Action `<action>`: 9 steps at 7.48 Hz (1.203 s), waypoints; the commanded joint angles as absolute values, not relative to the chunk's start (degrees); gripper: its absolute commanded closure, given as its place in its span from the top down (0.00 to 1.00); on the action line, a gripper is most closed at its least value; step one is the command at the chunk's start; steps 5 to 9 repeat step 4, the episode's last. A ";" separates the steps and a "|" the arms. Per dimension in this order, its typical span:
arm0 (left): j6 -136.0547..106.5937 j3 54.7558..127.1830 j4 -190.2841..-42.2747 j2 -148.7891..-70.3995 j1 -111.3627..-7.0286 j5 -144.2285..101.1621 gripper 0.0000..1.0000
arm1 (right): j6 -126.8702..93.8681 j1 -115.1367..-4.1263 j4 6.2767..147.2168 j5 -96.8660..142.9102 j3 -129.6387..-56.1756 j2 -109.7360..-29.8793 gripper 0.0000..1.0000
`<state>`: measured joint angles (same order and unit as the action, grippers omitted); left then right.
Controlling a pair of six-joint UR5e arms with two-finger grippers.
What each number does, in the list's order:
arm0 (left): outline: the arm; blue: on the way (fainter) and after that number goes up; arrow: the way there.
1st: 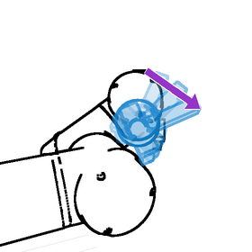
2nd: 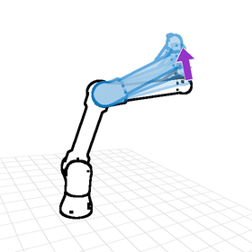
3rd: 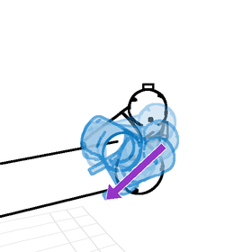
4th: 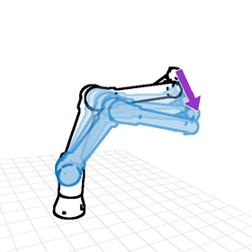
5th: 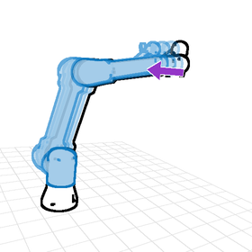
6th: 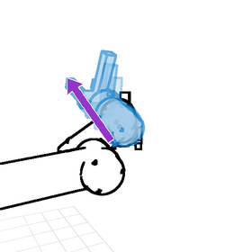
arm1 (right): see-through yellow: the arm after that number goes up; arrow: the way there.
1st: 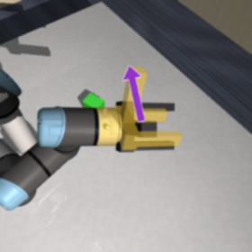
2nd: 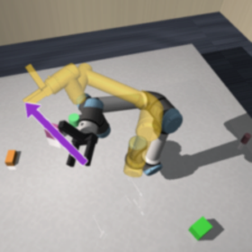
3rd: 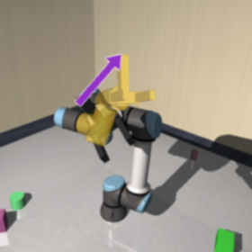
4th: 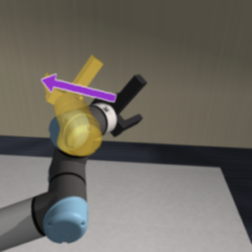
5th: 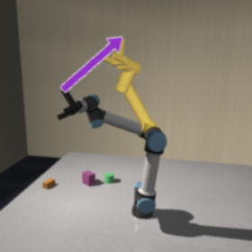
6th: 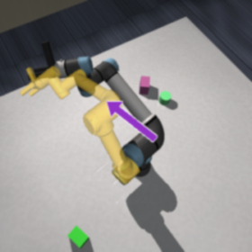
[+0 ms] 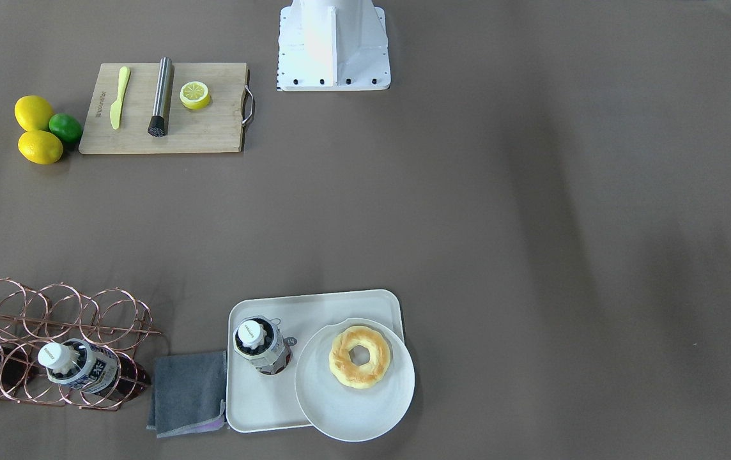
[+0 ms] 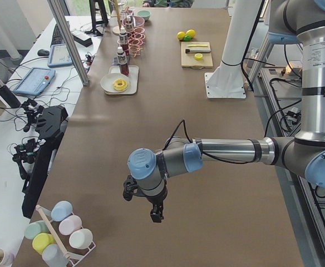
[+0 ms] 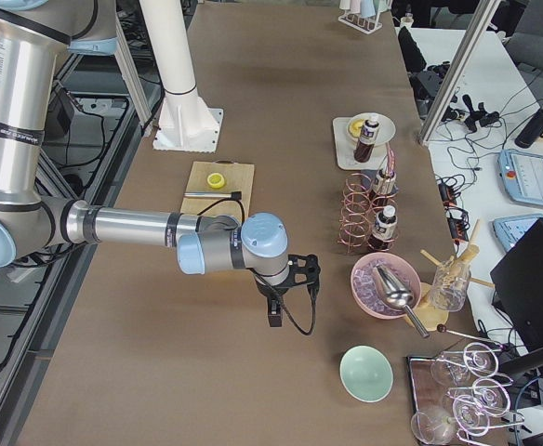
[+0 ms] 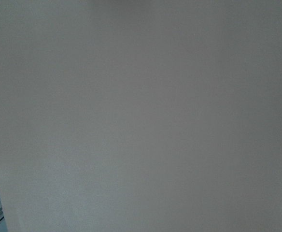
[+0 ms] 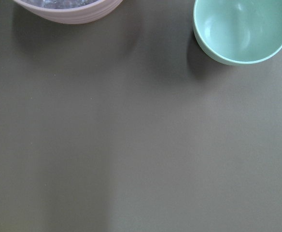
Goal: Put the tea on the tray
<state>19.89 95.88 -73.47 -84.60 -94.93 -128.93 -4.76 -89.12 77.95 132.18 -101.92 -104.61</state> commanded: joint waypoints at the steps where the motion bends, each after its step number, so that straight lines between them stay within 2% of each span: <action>1: 19.86 95.89 -73.48 -84.73 -95.01 -128.94 0.99 | -4.92 -89.12 77.96 132.19 -101.60 -104.59 1.00; 9: 19.51 95.71 -73.30 -84.73 -96.50 -129.11 0.99 | -4.92 -89.12 77.96 132.45 -101.51 -104.68 1.00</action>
